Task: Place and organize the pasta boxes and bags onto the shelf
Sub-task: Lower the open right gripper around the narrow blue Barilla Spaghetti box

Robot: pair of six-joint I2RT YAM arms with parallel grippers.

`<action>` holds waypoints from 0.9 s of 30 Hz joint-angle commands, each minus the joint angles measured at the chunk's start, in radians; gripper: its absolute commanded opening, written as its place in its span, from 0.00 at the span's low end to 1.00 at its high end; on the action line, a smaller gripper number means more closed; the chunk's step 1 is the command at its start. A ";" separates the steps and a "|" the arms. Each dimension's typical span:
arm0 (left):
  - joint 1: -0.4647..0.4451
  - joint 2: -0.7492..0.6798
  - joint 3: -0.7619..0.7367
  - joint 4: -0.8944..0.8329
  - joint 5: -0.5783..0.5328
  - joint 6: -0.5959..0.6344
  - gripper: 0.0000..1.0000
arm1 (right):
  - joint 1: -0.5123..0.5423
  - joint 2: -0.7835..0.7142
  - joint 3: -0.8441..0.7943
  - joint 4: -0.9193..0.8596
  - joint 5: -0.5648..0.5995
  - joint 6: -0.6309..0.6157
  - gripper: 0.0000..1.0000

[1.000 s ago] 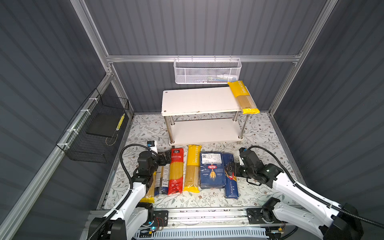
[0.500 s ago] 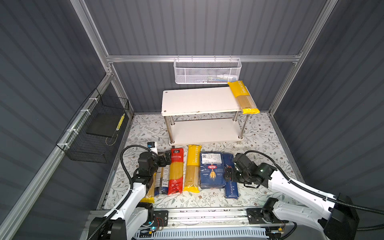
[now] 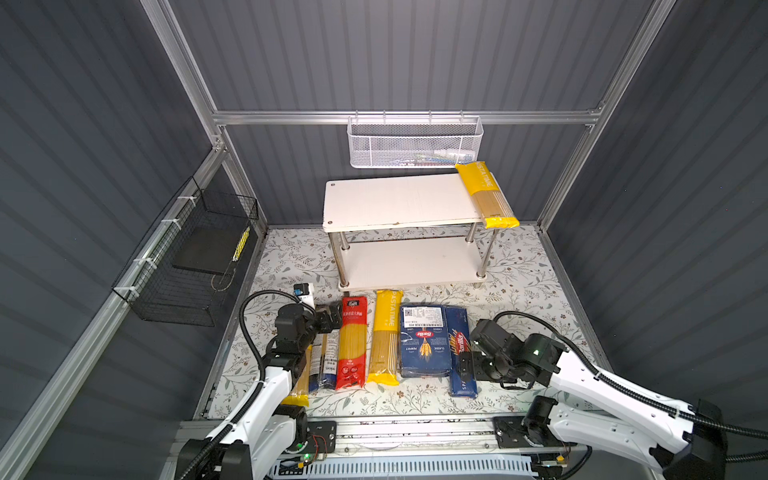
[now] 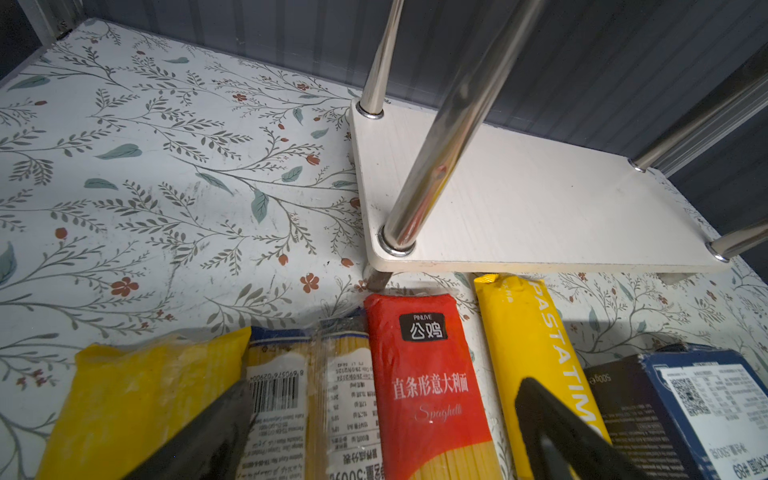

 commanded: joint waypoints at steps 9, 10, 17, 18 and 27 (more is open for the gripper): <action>0.003 0.012 0.013 0.000 0.024 -0.002 1.00 | 0.104 0.207 0.059 0.018 0.054 -0.033 0.99; 0.003 0.011 0.011 0.000 0.025 -0.001 1.00 | 0.108 0.225 0.061 0.012 0.066 -0.024 0.99; 0.004 0.012 0.013 -0.004 0.014 -0.006 1.00 | 0.136 0.287 0.024 0.059 0.110 0.041 0.99; 0.004 0.017 0.016 -0.006 0.014 -0.006 1.00 | 0.136 0.292 0.025 0.061 0.115 0.042 0.99; 0.003 0.017 0.012 0.006 0.039 -0.015 1.00 | 0.146 0.297 -0.044 0.156 0.127 0.056 0.99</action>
